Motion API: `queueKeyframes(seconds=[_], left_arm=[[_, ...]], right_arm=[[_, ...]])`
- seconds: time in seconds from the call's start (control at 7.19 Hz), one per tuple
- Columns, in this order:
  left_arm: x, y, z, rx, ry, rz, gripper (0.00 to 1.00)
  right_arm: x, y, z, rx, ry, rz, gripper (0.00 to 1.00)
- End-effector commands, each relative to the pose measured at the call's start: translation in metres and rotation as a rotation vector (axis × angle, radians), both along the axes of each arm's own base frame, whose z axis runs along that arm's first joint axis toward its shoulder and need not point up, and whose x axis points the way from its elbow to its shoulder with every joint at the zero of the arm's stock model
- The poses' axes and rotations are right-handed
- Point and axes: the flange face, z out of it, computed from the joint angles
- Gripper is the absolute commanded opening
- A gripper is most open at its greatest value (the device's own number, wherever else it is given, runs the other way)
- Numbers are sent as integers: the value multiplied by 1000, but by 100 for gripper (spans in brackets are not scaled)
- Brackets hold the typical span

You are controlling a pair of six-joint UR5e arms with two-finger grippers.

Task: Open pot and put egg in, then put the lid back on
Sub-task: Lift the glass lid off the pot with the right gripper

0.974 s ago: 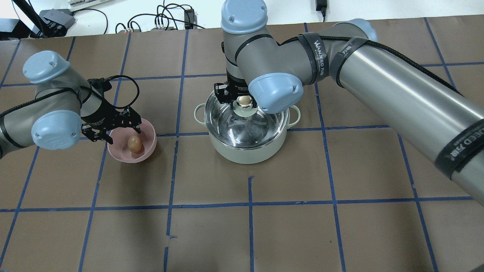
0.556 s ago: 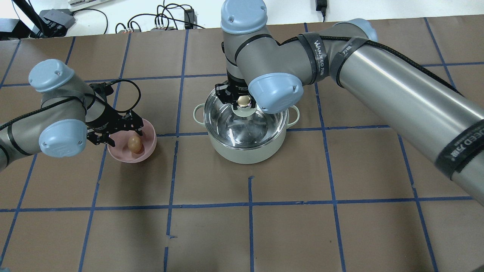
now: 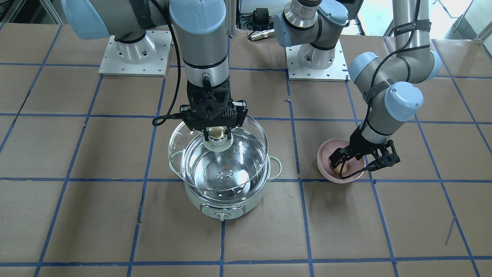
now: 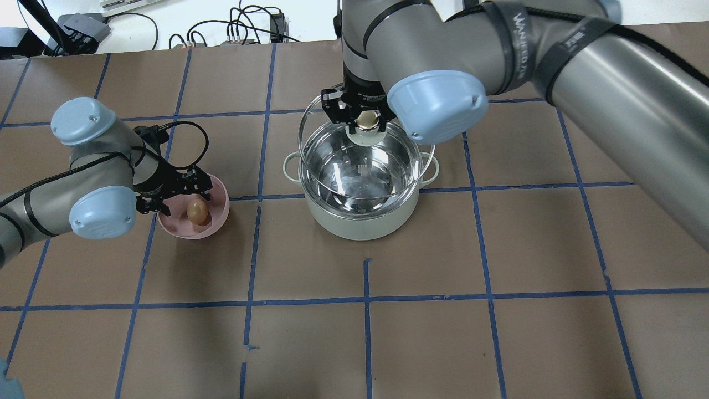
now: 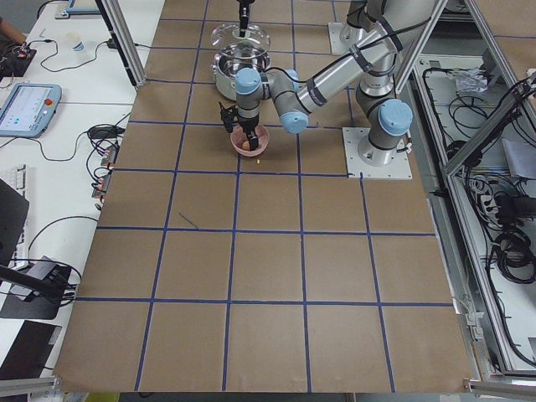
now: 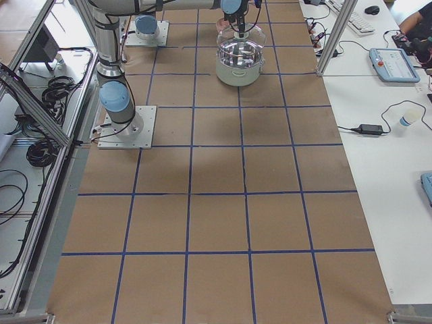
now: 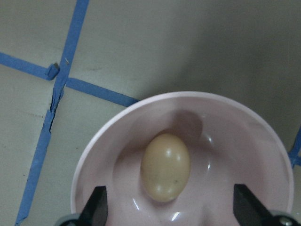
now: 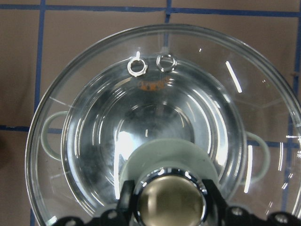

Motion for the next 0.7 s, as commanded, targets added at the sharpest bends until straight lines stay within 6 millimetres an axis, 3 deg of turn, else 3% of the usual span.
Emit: queueKeyframes(seconds=[0.0, 0.14, 0.28, 0.56], left_arm=[[-10, 0, -7, -2, -30, -44, 97], [-14, 0, -7, -1, -40, -52, 97], [-15, 0, -7, -1, -40, -55, 97], [-15, -1, -13, 12, -35, -55, 96]], right_arm=[[-101, 25, 63, 66, 18, -121, 3], [-145, 29, 75, 93, 25, -141, 3], [-159, 29, 57, 128, 26, -118, 1], [-161, 30, 50, 102, 25, -110, 1]])
